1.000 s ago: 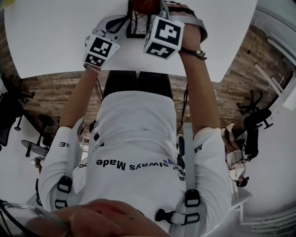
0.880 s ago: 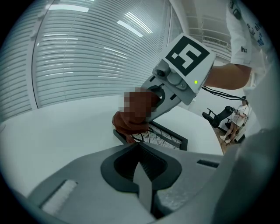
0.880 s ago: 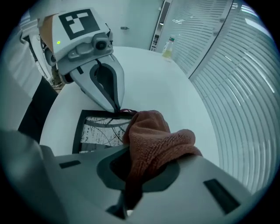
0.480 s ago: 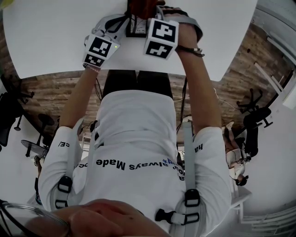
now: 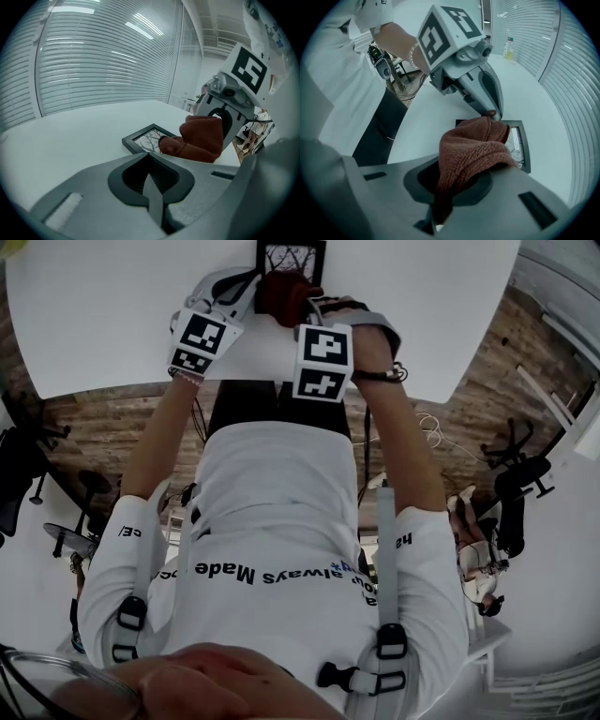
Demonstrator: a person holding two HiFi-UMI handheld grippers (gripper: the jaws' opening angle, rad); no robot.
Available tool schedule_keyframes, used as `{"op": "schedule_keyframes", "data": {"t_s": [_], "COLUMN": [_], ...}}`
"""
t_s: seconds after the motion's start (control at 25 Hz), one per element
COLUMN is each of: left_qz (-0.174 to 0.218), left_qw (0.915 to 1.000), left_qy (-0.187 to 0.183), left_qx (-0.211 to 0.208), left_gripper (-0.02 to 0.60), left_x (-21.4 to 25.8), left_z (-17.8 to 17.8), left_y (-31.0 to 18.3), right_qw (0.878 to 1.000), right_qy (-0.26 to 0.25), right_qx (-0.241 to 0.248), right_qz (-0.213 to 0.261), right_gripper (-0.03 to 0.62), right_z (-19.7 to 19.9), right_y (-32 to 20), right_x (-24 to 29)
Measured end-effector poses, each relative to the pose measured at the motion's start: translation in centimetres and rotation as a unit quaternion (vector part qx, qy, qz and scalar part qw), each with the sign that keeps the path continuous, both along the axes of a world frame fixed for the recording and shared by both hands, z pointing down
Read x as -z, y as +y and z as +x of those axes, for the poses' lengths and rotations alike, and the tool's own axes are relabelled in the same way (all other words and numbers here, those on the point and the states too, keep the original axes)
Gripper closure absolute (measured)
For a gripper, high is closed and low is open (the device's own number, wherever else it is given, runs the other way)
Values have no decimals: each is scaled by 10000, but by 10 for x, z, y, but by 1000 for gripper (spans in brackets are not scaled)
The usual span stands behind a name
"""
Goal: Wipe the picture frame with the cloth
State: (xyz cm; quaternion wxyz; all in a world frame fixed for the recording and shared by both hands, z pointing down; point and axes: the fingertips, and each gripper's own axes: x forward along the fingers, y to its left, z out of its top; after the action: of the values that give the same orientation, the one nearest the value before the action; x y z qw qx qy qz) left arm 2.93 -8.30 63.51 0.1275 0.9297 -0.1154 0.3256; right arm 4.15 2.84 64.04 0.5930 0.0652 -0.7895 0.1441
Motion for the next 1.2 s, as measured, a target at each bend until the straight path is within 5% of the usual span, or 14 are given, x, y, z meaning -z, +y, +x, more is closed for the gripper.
{"op": "schedule_keyframes", "data": {"t_s": [0.28,0.68,0.96,1.2], "left_qz": [-17,-63,-59,-63], "left_qw": [10000,10000,10000,10000], "left_qy": [-10,-15,-4,35], "left_qx": [16,4,-3,25], "left_gripper": [580,580,580,580], "left_x": [-4,-9,-5,-3], "left_z": [-1,-3,-4,-4], "left_y": [-2,-2,-3,-3], "right_qw": [10000,9741,9836,9859], "right_qy": [-38,489,1070,1026], "right_qx": [90,-989,-591,-422], "right_qz": [9,1972,1325,1254], "right_gripper": [575,576,576,576], "right_z": [0,74,89,88], "right_y": [16,-108,-118,-115], "right_x": [10,81,-6,-10]}}
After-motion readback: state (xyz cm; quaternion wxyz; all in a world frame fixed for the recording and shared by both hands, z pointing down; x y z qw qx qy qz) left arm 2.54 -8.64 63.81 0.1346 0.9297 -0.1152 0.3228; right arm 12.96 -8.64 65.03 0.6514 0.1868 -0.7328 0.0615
